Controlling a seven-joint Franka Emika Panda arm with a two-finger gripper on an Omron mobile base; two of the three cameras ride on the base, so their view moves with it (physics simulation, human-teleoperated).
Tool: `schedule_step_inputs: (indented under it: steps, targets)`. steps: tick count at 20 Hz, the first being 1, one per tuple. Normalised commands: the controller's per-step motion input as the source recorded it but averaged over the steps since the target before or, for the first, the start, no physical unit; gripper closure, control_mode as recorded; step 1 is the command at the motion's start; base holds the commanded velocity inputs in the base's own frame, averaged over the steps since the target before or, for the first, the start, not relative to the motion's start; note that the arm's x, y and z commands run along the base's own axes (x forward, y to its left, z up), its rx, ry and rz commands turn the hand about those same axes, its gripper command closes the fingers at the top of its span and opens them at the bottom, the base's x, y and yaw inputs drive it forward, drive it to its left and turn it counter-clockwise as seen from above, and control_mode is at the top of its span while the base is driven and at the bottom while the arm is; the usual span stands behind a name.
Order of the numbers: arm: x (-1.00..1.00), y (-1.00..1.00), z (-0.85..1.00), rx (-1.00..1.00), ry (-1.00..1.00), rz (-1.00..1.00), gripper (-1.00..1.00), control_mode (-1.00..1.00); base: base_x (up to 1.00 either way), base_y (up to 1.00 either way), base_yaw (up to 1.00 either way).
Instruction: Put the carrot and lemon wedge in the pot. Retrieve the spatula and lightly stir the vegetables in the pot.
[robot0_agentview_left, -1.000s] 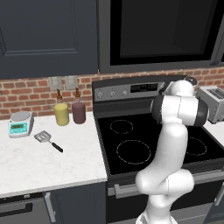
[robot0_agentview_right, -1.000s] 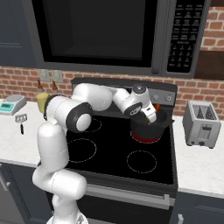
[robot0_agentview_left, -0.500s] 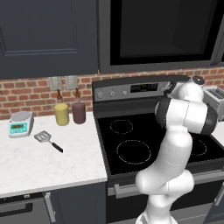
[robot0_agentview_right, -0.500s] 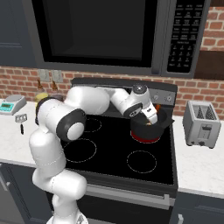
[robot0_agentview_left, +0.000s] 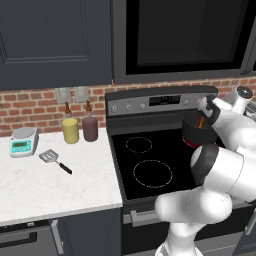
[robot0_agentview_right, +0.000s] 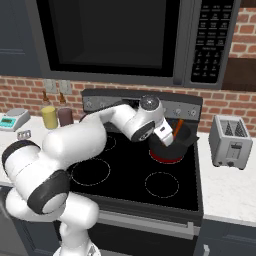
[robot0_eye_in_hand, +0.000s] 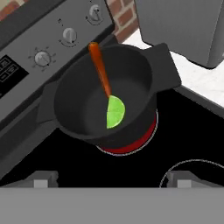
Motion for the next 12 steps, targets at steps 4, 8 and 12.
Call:
schedule_step_inputs:
  steps: [4, 8, 12]
  targets:
    - [-0.76, 0.85, 0.54, -0.02, 0.02, 0.06, -1.0, -1.0, 0.0, 0.0, 0.0]
    - [-0.65, 1.0, 0.47, -0.02, 0.09, 0.09, -1.0, -1.0, 0.0, 0.0, 0.0]
    - [-0.51, 1.0, 0.52, 0.0, 0.19, 0.12, -1.0, -1.0, 0.0, 0.0, 0.0]
